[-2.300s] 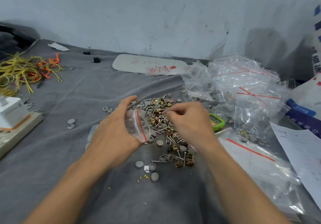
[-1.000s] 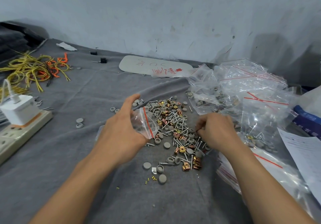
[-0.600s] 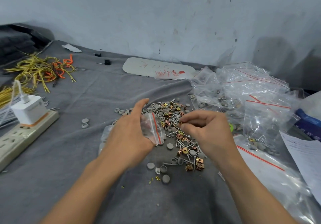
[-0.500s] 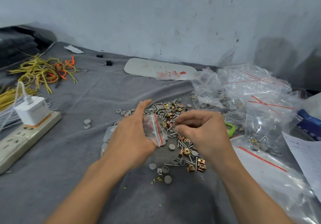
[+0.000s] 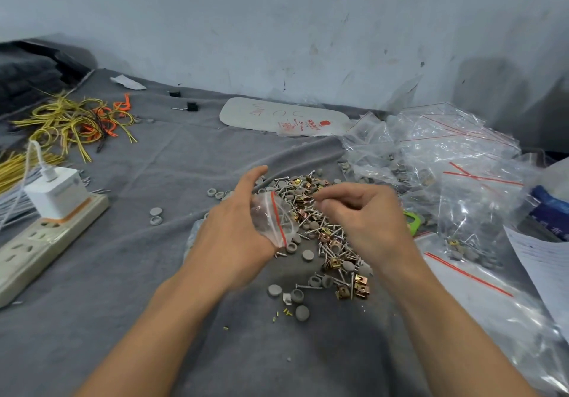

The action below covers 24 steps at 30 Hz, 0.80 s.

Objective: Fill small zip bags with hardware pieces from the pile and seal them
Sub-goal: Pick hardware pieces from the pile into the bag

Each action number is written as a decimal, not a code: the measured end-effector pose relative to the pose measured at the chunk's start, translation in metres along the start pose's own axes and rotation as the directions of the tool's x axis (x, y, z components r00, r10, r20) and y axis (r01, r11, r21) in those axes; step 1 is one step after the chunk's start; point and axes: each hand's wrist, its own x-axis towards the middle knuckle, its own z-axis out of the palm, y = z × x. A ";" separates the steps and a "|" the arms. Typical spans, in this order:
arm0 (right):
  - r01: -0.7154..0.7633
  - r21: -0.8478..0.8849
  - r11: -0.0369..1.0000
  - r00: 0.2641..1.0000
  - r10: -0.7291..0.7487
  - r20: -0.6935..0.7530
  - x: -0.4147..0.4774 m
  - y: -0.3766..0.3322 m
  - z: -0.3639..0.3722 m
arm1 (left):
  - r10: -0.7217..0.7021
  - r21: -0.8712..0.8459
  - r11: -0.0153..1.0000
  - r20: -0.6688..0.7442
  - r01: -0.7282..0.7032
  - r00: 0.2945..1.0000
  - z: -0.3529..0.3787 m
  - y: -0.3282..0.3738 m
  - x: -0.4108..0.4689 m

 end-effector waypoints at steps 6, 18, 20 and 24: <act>-0.346 -0.468 0.814 0.915 0.182 -0.360 -0.001 0.042 -0.085 | -0.014 -0.013 1.000 -0.062 0.013 0.998 -0.002 -0.001 0.000; -0.217 -0.671 0.710 0.961 0.277 -0.017 0.005 0.069 -0.075 | -0.028 0.075 0.997 -0.045 0.031 0.999 0.006 0.004 -0.003; -0.165 -0.738 0.655 0.965 0.263 0.018 0.009 0.071 -0.073 | -0.024 0.074 0.997 -0.044 0.027 0.999 0.006 0.003 -0.002; -0.133 -0.797 0.589 0.968 0.250 0.023 0.011 0.076 -0.064 | -0.028 0.087 0.996 -0.046 0.031 0.999 0.007 0.002 -0.001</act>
